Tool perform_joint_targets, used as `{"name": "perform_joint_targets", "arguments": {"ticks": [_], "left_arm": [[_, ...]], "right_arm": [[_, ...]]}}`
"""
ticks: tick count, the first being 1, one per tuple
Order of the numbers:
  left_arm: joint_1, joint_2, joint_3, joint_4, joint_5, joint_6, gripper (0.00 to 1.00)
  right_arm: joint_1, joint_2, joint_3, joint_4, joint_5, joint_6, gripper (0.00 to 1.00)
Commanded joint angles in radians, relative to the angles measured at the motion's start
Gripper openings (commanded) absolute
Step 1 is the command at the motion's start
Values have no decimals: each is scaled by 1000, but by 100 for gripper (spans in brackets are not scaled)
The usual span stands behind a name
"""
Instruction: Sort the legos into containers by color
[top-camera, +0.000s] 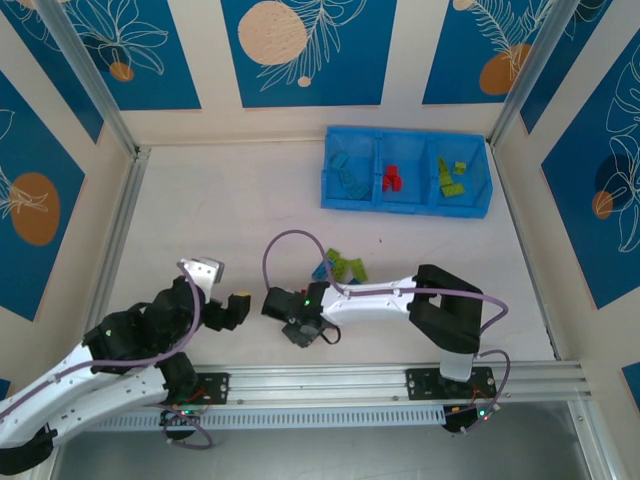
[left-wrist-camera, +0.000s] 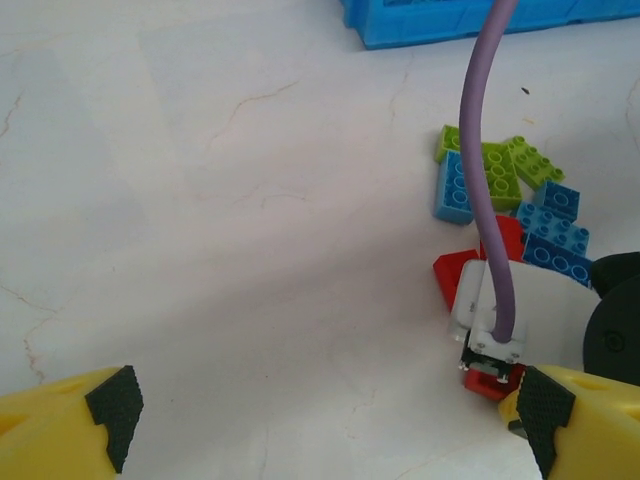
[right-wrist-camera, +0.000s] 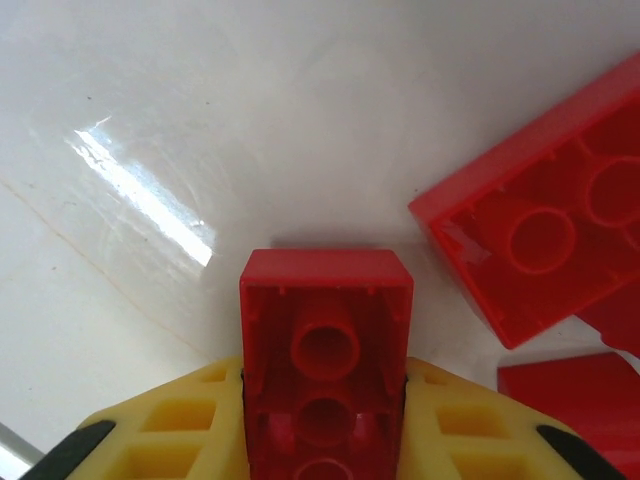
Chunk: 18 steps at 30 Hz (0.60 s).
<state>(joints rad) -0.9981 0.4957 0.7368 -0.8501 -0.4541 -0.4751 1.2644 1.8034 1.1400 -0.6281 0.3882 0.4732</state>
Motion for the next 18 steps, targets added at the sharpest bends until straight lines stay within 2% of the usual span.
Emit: {"name": "perform_joint_targets", "arguments": {"ticks": [1,5,8,10,12,14,18], "left_arm": [[-8,23,6,4,14,21,98],[-7,48,12,29,33,26,98],[-7,81,12,64,54,30,99],[-8,106,13,79,64,25,99],[-7,128,12,94,83,17,99],[-7,142,12,102,103,7,100],[-7,186,22,97,128,-20,100]], "right_arm": [[-17,-158,-61,15,69,46,21],[-135,-406,-147,80,159,52,20],[-393,-546,-190,152,176,46,20],[-584,-559,-187,211,149,18,20],[-772,-498,-139,261,92,-22,20],[-906,-386,-56,287,44,-61,20],[-1036,-98,189,228,11,-107,19]]}}
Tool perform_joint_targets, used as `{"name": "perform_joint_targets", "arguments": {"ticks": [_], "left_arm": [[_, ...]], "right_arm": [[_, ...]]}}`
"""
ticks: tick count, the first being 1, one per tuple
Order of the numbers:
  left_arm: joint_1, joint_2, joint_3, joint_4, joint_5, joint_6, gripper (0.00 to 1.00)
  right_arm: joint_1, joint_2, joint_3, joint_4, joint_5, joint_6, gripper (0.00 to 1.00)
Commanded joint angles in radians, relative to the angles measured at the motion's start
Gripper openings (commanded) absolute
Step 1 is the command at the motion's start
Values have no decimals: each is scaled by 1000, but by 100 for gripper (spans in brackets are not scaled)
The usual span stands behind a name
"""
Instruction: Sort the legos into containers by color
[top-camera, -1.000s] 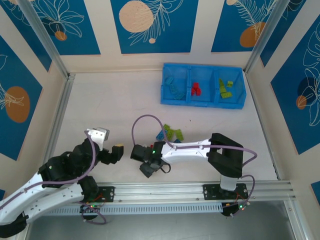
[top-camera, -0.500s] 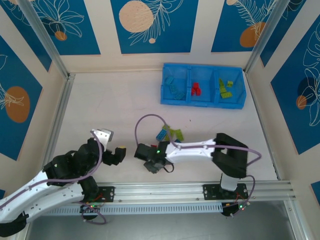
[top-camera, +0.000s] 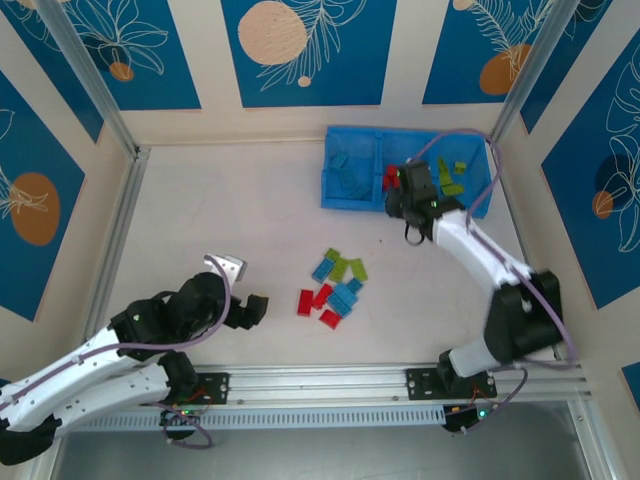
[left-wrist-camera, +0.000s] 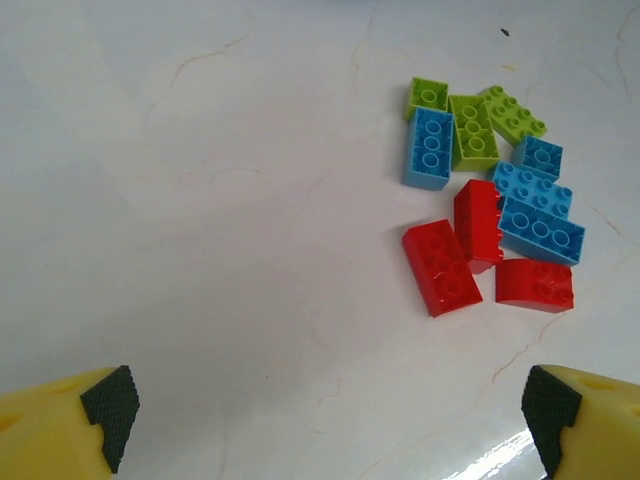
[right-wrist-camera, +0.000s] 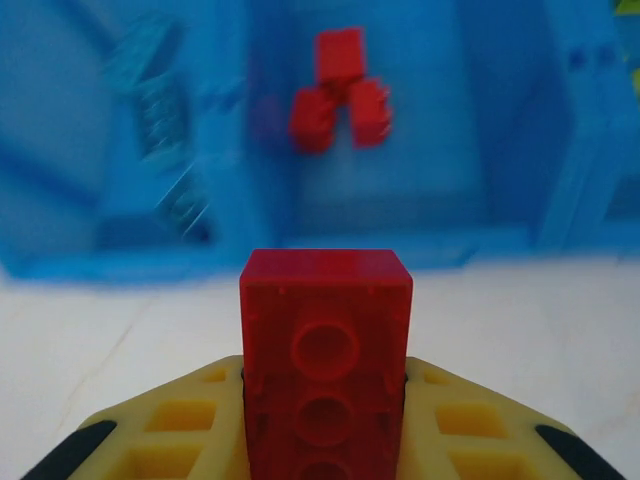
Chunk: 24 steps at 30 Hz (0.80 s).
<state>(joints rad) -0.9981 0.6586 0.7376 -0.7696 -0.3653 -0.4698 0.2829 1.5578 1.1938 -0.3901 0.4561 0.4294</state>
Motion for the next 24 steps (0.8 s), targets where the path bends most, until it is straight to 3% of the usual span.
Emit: {"name": "perform_joint_targets", "arguments": {"ticks": [1,4,7,10,14,17,21,24], "left_arm": [[-7,36,26,14,40,-35,100],[-7,86,36,20,44,-74,99],[-7,141,46,57,77,-85,98],[-4,213,65,104,102,-81,97],[12,342,98,186,138,-61,97],[38,465,149,244,188,-34,97],[89,629,224,310,269,16,86],[151,759,278,358,390,47,77]], "right_arm": [[-72,205,196,-25,-60,-66,18],[-116,344,350,-87,-83,-52,23],[-146,414,472,-153,-141,-31,44],[-146,386,504,-202,-153,-22,54],[-143,221,401,-223,-214,-1,55],[-123,9,239,-233,-295,15,55],[-81,-296,20,-279,-456,34,55],[-13,-532,-108,-367,-557,33,59]]}}
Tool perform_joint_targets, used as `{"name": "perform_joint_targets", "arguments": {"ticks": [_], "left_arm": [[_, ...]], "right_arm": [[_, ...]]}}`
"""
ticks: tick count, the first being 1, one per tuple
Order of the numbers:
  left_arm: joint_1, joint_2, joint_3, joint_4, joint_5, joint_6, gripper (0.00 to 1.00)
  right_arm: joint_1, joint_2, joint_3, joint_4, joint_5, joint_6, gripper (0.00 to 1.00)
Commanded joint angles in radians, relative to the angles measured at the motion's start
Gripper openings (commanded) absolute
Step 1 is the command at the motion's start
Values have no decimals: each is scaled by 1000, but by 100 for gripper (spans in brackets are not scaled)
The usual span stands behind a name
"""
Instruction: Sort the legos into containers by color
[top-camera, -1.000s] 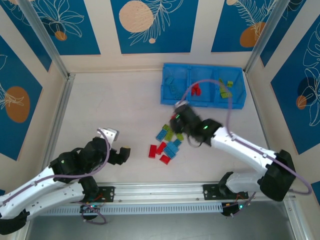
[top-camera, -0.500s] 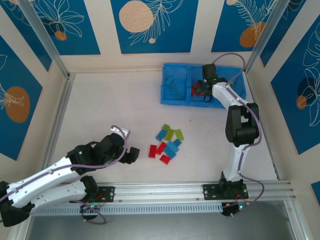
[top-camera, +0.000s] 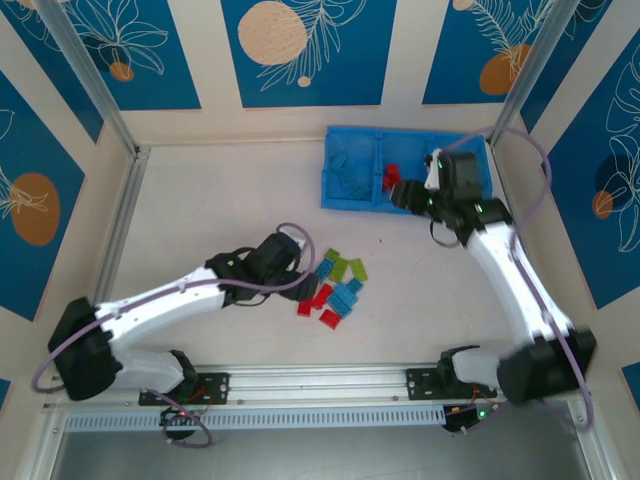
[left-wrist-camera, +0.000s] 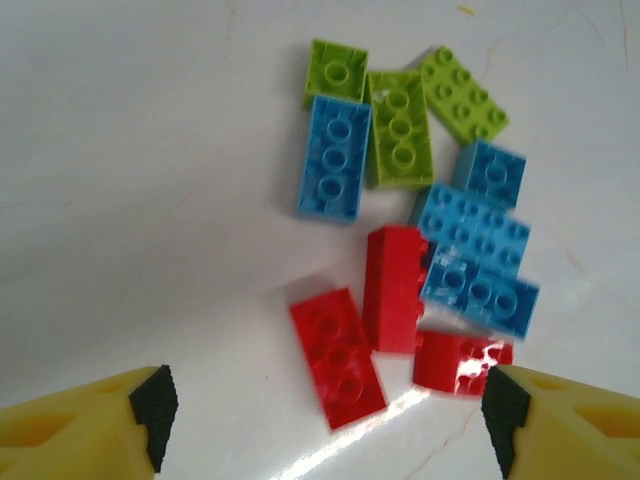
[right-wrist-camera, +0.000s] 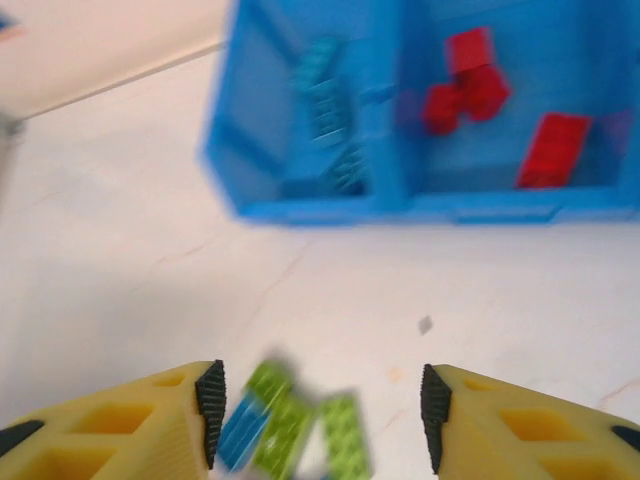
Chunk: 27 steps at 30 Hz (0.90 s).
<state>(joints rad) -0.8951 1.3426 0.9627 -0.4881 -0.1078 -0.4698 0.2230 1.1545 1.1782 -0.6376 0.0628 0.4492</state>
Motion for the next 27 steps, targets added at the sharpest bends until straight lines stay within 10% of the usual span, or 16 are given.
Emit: {"name": "perform_joint_targets", "arguments": {"ticks": [1,9,27], "left_arm": [[61,112,70,83,159,53,75],[112,379,210,72,245,135,64],[139,585,229,128,275,218,56]], "right_arm": [[73,-177,-114,-159,-176,14,61],[202,-409,-183,-400,-104,102,65],[203,-424,-182,-450,-76,157,65]]}}
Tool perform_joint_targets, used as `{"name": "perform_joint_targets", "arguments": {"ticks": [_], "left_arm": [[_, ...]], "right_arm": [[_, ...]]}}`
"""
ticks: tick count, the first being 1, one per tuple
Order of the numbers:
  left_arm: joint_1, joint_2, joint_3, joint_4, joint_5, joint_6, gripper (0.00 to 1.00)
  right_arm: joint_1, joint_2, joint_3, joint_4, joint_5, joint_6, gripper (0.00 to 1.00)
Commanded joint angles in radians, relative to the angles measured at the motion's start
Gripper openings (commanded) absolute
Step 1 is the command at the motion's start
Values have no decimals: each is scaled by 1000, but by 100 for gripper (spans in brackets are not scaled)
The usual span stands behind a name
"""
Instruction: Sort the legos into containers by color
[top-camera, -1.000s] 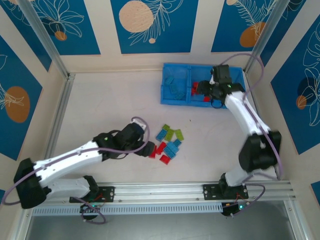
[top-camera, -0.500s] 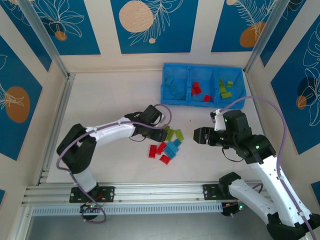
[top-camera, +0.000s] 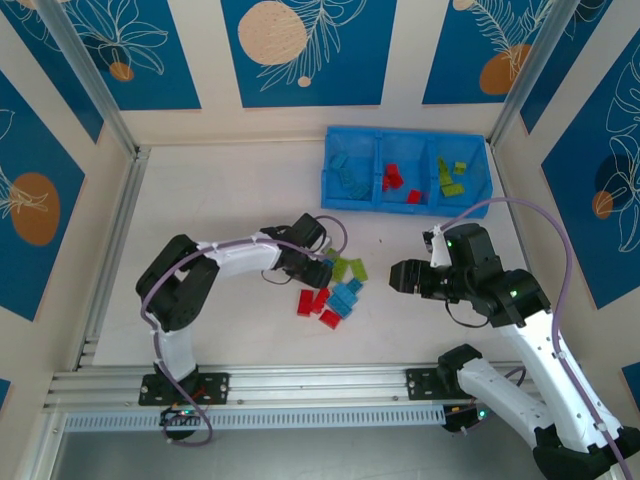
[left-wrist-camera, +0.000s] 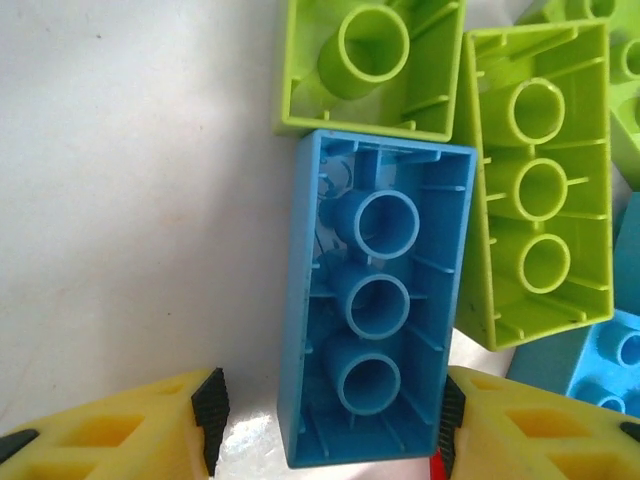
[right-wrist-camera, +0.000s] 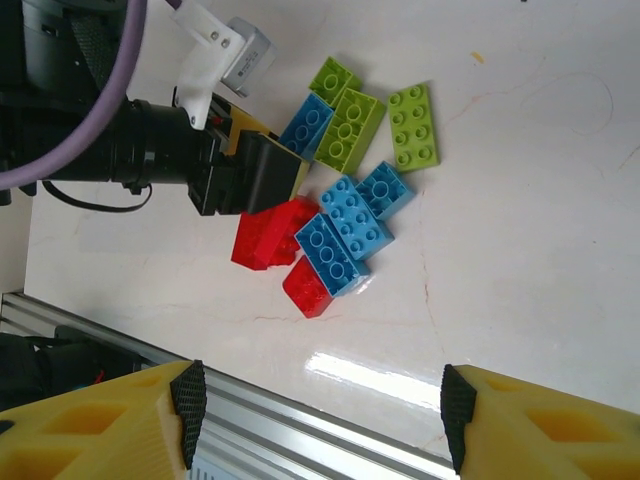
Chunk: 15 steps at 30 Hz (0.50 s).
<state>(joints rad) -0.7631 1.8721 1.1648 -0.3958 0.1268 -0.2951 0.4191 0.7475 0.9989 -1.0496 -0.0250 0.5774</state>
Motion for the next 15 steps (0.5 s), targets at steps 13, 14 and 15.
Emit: {"name": "perform_joint_targets", "arguments": {"ticks": [13,14,15], "left_arm": [[6,-46,19,103,102,116,28],[6,-77,20,94,105,122,27],[5,-104,21,87,105,123,27]], "right_arm": [[70,-24,-52,42,-150,121,66],[81,-24,-50,52,-147,131,65],[88,-26,-47,57,-135,141,65]]}}
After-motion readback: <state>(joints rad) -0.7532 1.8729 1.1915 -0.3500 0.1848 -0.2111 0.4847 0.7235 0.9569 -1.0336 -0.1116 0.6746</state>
